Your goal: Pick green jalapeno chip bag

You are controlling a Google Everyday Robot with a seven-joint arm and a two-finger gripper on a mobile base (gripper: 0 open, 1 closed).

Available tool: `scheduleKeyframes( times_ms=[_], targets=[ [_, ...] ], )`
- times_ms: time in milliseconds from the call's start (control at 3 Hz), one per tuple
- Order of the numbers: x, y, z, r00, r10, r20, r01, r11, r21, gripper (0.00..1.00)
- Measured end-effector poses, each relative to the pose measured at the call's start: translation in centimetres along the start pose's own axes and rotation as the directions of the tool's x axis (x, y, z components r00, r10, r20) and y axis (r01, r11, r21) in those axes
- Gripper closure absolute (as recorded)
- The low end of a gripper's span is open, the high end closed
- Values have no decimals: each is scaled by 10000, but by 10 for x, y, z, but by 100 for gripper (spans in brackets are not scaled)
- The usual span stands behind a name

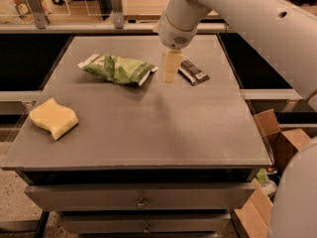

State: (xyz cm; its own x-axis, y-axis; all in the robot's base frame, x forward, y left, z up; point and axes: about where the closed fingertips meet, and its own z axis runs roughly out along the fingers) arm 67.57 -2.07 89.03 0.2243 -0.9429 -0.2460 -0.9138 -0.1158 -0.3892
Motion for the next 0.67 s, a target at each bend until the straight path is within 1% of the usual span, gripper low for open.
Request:
scheduleKeyframes(
  times_ms=[333, 667],
  targets=[
    [-2, -17, 20, 9996, -89, 278, 95, 9997, -227, 0],
    [-3, -29, 36, 9989, 16, 467, -1, 9995, -319, 0]
  ],
)
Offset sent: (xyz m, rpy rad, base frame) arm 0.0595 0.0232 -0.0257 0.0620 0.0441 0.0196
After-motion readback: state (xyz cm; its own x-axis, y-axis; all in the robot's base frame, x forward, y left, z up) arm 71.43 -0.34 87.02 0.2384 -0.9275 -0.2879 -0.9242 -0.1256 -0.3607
